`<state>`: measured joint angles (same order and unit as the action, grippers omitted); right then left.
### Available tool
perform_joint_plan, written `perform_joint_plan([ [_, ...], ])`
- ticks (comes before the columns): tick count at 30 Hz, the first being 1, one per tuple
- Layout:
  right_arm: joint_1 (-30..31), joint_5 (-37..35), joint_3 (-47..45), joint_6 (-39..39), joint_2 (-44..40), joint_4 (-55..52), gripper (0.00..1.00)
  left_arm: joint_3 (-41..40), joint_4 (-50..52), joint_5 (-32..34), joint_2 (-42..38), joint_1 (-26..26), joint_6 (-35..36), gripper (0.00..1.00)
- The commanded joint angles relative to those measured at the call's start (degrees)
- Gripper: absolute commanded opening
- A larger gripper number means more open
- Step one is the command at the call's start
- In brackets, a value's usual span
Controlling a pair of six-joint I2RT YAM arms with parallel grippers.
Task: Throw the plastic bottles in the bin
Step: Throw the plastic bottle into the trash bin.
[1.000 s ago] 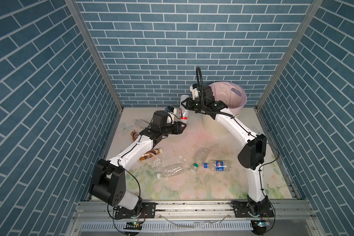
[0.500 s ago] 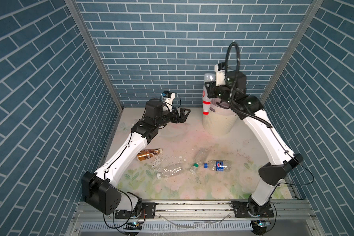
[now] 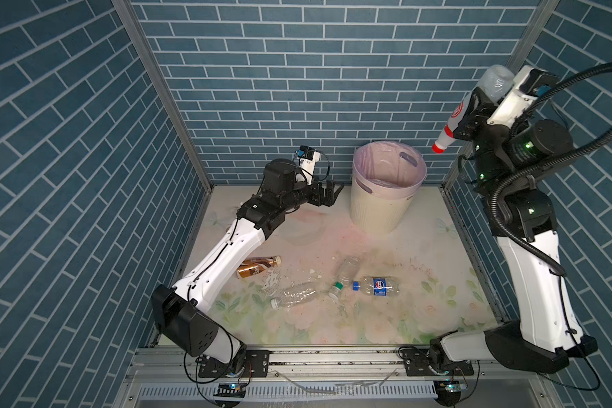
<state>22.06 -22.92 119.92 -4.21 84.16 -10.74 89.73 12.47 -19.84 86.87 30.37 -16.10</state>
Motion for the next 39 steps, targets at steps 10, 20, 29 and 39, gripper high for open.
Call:
perform_joint_plan([
  [10,-2.3,2.9,-2.5,-6.8,14.9,-4.1,0.77,-0.7,5.9,5.8,0.5,0.2,4.7,0.99],
  [20,-1.3,7.9,-0.6,-7.1,13.3,-8.6,0.96,1.6,13.3,16.8,1.9,-0.2,6.4,0.99],
  [29,7.6,15.4,-5.4,-4.6,13.0,-7.7,0.99,0.2,25.2,21.6,3.5,-12.4,-5.5,0.99],
  [39,18.1,22.3,-10.5,-4.0,19.7,-7.4,0.99,-3.1,29.5,25.1,9.8,-23.5,-19.6,0.99],
])
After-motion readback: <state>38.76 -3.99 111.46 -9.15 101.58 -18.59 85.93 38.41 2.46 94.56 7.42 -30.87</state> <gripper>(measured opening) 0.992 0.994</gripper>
